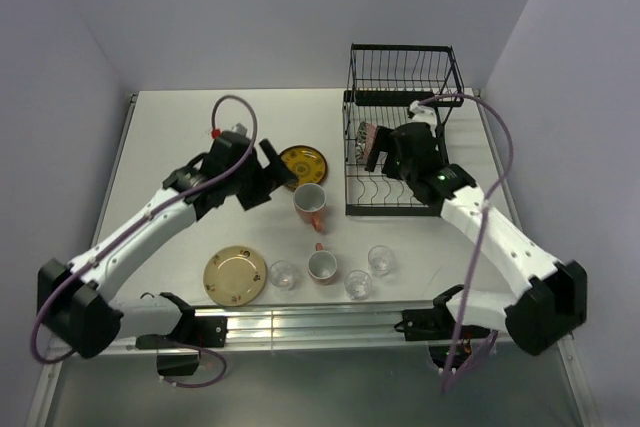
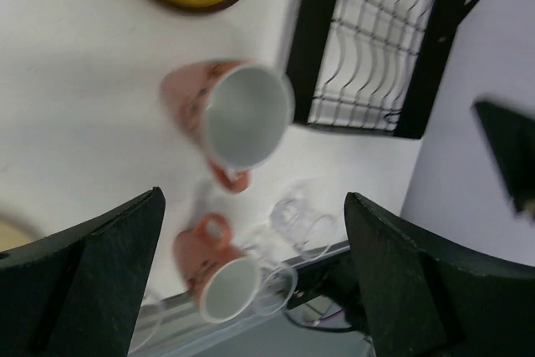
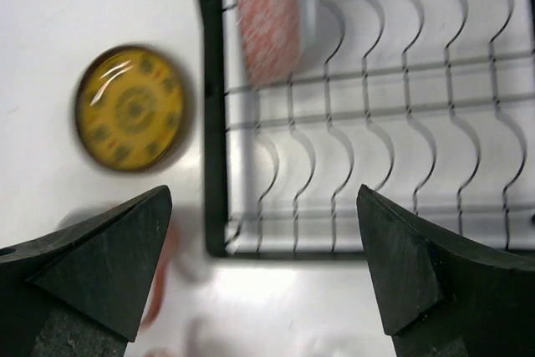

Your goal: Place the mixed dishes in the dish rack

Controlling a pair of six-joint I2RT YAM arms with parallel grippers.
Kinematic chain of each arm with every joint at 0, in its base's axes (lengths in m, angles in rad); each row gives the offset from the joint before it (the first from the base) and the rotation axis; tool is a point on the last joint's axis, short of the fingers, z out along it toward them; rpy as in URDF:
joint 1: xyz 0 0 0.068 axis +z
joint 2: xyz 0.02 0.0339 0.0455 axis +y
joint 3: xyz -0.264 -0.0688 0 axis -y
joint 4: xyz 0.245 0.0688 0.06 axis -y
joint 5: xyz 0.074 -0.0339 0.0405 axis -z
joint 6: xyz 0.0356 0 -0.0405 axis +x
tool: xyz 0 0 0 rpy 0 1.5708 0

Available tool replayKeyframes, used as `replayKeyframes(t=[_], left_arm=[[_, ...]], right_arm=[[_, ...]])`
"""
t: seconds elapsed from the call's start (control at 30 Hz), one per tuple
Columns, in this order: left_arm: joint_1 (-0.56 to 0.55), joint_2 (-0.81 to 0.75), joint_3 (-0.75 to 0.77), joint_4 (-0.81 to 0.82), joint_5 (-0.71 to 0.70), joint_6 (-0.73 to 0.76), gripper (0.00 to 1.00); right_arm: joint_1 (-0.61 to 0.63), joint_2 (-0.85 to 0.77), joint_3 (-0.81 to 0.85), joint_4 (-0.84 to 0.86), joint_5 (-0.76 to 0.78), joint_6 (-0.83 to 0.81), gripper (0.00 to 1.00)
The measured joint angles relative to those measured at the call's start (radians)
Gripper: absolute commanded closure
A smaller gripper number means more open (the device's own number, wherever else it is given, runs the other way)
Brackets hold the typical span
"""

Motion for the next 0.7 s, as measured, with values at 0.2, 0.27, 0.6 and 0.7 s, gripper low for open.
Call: replayKeyframes(t=[0.2,0.27,0.6,0.7], left_arm=[[0.000,0.241,0.258,-0.033,-0.002,0.011,0.13],[-0.001,0.293,0.286,-0.055,-0.004,0.018,0.13],[-0.022,0.366,0.249,-0.169,-0.006,0.027,0.17],[-0.035,0.446,0.294,-0.190,-0.005,0.040,0.18]], right_arm=[[0.005,-0.273,-0.008,-0.222,-0.194,0.099,0.04],[0.005,-0.363,-0.014,-0.291,-0.243,0.124,0.04],[0.005,-0.520,0.039,-0.516,-0.317,0.146,0.04],[0.005,-0.518,0.046,-0.542,-0.344,0.145,0.04]])
